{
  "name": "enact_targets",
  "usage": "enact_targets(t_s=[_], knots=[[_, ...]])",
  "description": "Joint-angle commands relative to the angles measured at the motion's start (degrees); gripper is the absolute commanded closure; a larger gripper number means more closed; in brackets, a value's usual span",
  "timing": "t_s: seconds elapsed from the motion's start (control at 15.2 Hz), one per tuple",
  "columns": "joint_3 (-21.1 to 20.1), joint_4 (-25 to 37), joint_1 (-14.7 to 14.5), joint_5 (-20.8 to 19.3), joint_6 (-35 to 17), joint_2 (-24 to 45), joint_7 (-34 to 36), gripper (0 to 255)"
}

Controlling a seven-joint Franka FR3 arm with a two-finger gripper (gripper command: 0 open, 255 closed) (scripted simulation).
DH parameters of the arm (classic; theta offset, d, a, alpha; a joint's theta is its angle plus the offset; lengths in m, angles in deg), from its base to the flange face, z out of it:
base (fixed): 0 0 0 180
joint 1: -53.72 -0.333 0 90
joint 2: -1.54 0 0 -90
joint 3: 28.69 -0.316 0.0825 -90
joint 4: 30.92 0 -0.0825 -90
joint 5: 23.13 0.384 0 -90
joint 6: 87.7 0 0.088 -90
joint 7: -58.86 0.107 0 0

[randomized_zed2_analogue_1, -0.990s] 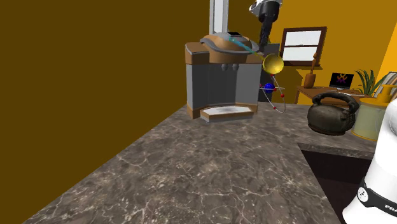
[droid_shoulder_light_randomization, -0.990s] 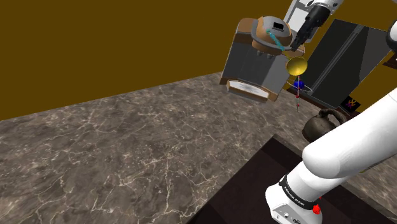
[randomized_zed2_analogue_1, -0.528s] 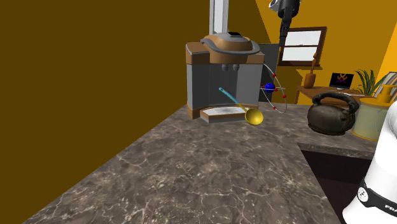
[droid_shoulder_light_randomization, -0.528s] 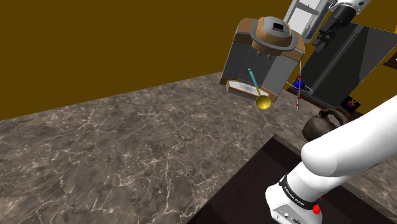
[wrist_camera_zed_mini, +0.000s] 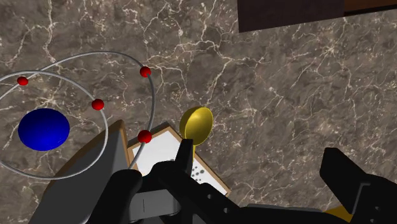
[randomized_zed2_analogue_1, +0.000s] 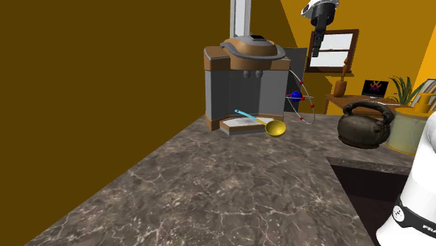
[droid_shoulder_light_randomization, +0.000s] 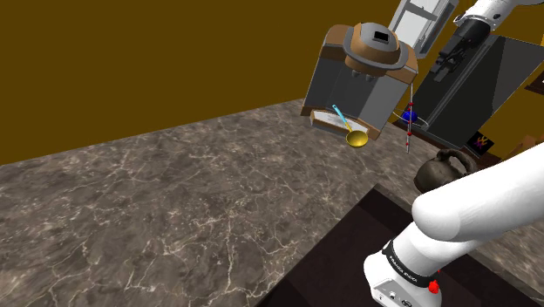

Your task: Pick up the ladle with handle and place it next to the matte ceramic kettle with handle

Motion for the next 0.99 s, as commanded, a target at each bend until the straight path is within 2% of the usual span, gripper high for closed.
enact_targets(t_s=[0.0, 0.53, 0.59, 0.92], knots=[[-0.4, -2.1, 0.0, -0.3, -1.4, -0.9, 0.3, 0], [-0.4, -2.1, 0.0, -0.3, -1.4, -0.8, 0.3, 0], [-0.4, -2.1, 0.0, -0.3, -1.4, -0.8, 0.3, 255], [-0.4, -2.1, 0.0, -0.3, -1.4, -0.8, 0.3, 255]])
